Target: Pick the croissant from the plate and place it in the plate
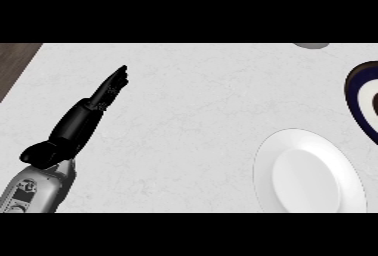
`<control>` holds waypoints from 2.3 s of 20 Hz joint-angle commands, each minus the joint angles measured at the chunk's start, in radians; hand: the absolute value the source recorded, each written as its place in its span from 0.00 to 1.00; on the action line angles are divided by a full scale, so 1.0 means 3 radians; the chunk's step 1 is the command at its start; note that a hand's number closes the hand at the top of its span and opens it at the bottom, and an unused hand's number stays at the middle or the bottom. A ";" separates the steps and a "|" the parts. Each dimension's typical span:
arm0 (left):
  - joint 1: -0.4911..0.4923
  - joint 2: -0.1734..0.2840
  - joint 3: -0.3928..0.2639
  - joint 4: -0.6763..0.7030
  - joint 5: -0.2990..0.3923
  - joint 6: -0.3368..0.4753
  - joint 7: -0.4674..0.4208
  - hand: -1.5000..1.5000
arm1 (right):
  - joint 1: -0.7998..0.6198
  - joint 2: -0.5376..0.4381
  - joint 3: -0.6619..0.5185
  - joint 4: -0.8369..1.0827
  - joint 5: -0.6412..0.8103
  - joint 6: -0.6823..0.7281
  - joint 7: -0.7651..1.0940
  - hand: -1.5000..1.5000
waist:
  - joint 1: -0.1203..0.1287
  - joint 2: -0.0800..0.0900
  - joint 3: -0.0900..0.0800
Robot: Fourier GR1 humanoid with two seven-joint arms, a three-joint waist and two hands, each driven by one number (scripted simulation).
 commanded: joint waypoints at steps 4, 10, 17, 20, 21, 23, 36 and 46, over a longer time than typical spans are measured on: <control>0.0083 0.0039 0.0070 -0.0034 0.0021 0.0006 -0.0007 0.50 | 0.0323 -0.0040 0.0006 -0.0001 0.0021 -0.0852 0.0863 1.00 | -0.0068 -0.0026 0.0012; 0.0101 0.0049 0.0127 -0.0011 0.0014 0.0038 0.0006 0.50 | 0.0518 -0.0136 0.0026 -0.0001 0.0053 -0.1185 0.0861 1.00 | -0.0172 -0.0063 0.0010; 0.0196 0.0060 0.0158 0.0040 0.0043 0.0003 -0.0004 0.50 | 0.0923 -0.0211 -0.0085 -0.0001 -0.0038 -0.1338 0.0861 1.00 | -0.0233 -0.0078 0.0010; 0.0209 0.0031 0.0160 -0.0014 0.0045 0.0029 -0.0023 0.50 | 0.1047 -0.0217 -0.0385 -0.0001 -0.0333 -0.1606 0.0862 1.00 | -0.0253 -0.0089 0.0021; 0.0276 0.0039 0.0160 0.0017 0.0008 0.0046 -0.0071 0.50 | 0.1122 -0.0278 -0.0458 -0.0001 -0.0405 -0.1593 0.0862 1.00 | -0.0275 -0.0091 0.0019; 0.0109 0.0049 0.0186 -0.0007 0.0003 0.0072 0.0077 0.50 | 0.1224 -0.0239 -0.0617 -0.0001 -0.0561 -0.1673 0.0863 0.00 | -0.0329 -0.0097 0.0025; 0.0208 0.0019 0.0139 -0.0047 -0.0045 0.0024 0.0021 0.50 | 0.1620 -0.0059 -0.0575 -0.0001 -0.0476 -0.2918 0.0522 0.00 | -0.0242 -0.0102 0.0012; 0.0275 0.0086 0.0300 0.0069 0.0023 -0.0024 -0.0029 0.50 | 0.1339 0.0101 -0.0729 -0.0030 -0.0606 -0.4211 -0.0004 0.00 | -0.0369 -0.0174 0.0010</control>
